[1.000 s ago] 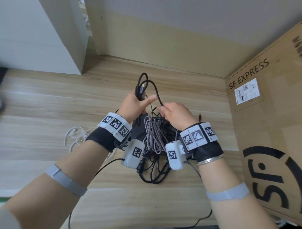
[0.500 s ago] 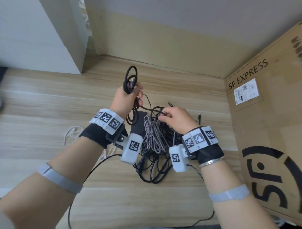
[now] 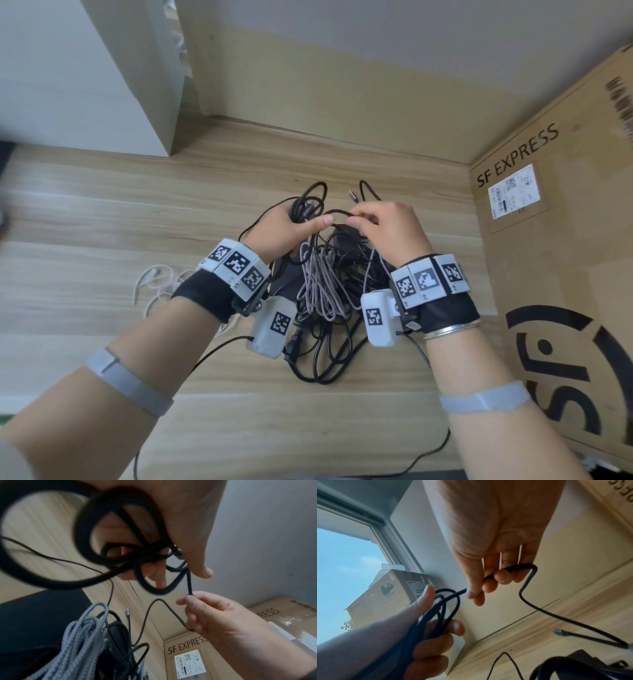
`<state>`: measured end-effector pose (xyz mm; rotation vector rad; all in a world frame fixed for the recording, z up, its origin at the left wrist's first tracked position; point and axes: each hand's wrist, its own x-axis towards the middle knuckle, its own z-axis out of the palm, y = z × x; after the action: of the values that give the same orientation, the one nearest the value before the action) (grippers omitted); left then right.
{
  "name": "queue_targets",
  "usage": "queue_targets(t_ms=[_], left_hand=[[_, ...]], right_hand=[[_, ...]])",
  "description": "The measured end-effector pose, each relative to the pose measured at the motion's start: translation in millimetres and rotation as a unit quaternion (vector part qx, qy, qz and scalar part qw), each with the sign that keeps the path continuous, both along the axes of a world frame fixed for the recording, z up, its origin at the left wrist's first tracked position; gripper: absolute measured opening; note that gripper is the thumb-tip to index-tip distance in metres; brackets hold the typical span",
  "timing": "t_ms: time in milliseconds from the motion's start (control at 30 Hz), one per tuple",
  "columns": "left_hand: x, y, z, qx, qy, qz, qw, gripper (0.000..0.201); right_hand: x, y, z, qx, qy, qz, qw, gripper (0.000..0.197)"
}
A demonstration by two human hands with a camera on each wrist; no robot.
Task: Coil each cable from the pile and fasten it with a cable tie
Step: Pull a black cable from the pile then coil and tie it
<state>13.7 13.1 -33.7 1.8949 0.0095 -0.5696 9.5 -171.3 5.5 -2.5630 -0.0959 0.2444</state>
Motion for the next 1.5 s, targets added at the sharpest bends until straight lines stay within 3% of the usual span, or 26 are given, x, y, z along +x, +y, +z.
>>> queue_targets(t_ms=[67,100,233,500,633,733,833,967,1100,1167,1267,1400,1500], left_hand=[[-1.3,-3.4,-5.3,-0.004,0.001,-0.007,1.000,0.087],[-1.3,-4.5,-7.2,-0.018,0.002,-0.009,1.000,0.084],[-1.6,-8.5,-6.8,-0.085,0.031,-0.029,0.995,0.020],[-0.4,0.8,0.0,-0.170,0.087,0.070,0.979,0.037],[2.4,0.5,0.9,-0.183,0.045,0.143,0.972,0.035],[3.6,-0.6,-1.6,-0.153,-0.010,0.143,0.978,0.030],[4.1,-3.9,-2.1,-0.163,-0.001,0.154,0.975,0.023],[5.0,-11.3,3.4,-0.192,-0.010,0.163,0.968,0.022],[7.6,-14.3,8.3,-0.161,-0.055,0.127,0.977,0.047],[8.4,-15.4,6.3,-0.154,-0.069,0.137,0.976,0.043],[7.5,-17.6,5.8,-0.145,-0.101,0.158,0.971,0.015],[11.2,-9.6,10.1,-0.161,-0.110,0.204,0.959,0.032],[15.8,-1.4,13.3,-0.229,-0.083,0.203,0.948,0.026]], right_hand=[[0.7,4.6,-1.1,-0.005,0.011,0.022,1.000,0.012],[1.0,6.4,-1.8,-0.008,0.010,0.027,1.000,0.012],[-2.2,13.4,-4.8,-0.013,-0.024,0.026,0.999,0.012],[3.2,-9.1,-16.2,-0.102,-0.116,0.035,0.987,0.013],[6.1,-13.2,-18.7,-0.052,-0.150,-0.009,0.987,0.021],[5.3,-7.3,-13.8,-0.002,-0.233,-0.011,0.972,0.019],[2.1,1.6,-8.7,0.025,-0.257,0.014,0.966,0.021],[-3.9,17.6,-13.5,0.003,-0.229,0.076,0.970,0.017],[-8.3,29.5,-23.3,-0.012,-0.206,0.083,0.975,0.019],[-9.5,33.2,-24.1,-0.022,-0.203,0.095,0.974,0.015],[-8.5,37.1,-20.8,-0.024,-0.188,0.110,0.976,0.018],[-10.0,30.5,-22.1,-0.014,-0.117,0.090,0.989,0.027],[-13.7,21.6,-23.9,-0.022,-0.078,0.075,0.994,0.022]])
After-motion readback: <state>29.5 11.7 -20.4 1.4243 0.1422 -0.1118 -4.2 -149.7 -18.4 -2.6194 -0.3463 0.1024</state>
